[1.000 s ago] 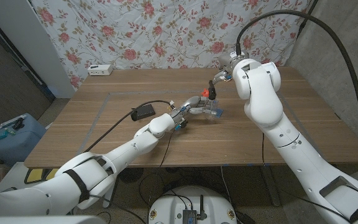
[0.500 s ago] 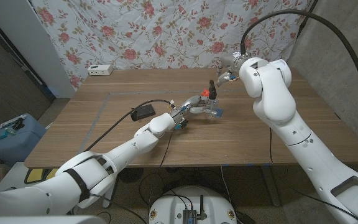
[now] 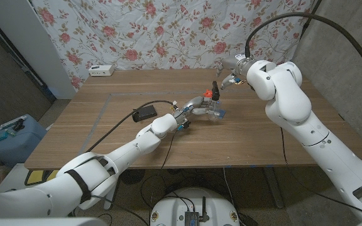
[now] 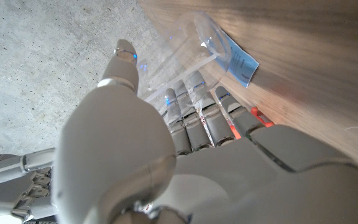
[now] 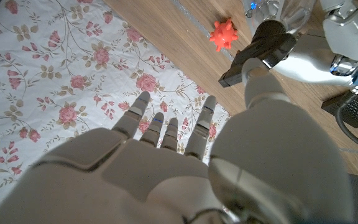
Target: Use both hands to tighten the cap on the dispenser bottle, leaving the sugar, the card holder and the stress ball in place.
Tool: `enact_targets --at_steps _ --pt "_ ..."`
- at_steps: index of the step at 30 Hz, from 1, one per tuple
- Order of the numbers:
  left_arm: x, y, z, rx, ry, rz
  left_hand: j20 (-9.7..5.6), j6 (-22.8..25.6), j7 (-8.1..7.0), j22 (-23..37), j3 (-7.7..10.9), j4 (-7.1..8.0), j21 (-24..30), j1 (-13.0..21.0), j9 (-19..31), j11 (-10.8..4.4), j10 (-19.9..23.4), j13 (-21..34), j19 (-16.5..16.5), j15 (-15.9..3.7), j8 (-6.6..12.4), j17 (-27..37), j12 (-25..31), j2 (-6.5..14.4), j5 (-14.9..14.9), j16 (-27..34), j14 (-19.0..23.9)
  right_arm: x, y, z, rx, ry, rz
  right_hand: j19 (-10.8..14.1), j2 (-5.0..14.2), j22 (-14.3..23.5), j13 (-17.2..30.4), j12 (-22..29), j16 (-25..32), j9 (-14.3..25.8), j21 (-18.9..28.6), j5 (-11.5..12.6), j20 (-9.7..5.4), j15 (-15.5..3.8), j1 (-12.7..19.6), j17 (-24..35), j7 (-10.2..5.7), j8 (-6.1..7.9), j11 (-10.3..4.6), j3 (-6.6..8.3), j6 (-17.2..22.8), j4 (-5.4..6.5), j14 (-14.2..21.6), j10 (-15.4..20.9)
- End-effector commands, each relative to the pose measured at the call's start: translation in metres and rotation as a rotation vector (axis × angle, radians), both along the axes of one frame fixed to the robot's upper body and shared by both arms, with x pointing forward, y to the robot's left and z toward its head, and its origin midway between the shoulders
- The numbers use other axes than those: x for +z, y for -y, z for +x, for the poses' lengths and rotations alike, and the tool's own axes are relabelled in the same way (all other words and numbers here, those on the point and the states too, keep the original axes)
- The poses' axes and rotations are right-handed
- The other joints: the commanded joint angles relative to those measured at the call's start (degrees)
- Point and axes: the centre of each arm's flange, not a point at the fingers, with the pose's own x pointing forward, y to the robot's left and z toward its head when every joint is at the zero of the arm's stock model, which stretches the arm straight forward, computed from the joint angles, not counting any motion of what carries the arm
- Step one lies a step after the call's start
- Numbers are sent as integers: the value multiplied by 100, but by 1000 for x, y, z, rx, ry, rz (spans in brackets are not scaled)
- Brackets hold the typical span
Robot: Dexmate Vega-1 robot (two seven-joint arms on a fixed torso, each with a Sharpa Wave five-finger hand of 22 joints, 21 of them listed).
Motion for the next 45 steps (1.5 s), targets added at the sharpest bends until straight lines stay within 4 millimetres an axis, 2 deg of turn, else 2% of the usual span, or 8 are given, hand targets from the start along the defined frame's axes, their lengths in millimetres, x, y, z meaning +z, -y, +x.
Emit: enact_targets --at_steps 1,7,15,24,45 --pt "0 2 -1 0 2 2 -498 581 -142 13 337 275 -4 -247 10 2 49 6 -15 -463 31 12 21 581 -9 43 41 -4 7 3 82 18 -4 -84 -16 13 19 30 11 16 -14 82 6 10 158 3 11 58 -31 77 -7 1 -63 -85" --pt "0 2 -2 2 1 3 -497 581 -143 13 338 276 -4 -251 10 6 52 8 -14 -461 29 12 20 580 -10 41 38 -5 11 6 112 6 6 -198 -26 9 13 45 -3 33 3 246 -18 63 574 -13 10 150 -118 180 96 -15 -255 -236" --pt "-1 3 -2 3 2 5 -501 580 -147 14 340 281 -4 -257 11 12 54 12 -17 -467 26 17 18 590 -10 43 34 -7 15 10 150 4 23 -241 -76 9 4 32 -12 46 17 354 -53 131 872 -21 9 223 -159 227 230 -3 -435 -447" --pt "-1 4 -4 3 3 6 -497 587 -150 14 344 280 -4 -261 11 5 46 17 -17 -457 26 13 11 589 -9 42 40 -9 15 13 154 -25 23 -299 -112 9 1 27 -20 48 9 401 -62 236 996 -18 9 246 -148 237 279 12 -552 -562" --pt "1 5 -3 1 8 7 -485 583 -154 14 347 279 -2 -268 12 -3 52 26 -15 -463 19 15 7 589 -9 44 43 -11 7 25 167 -63 -4 -331 -124 9 -4 55 6 47 18 451 -59 274 1104 -6 8 267 -150 246 334 46 -617 -606"
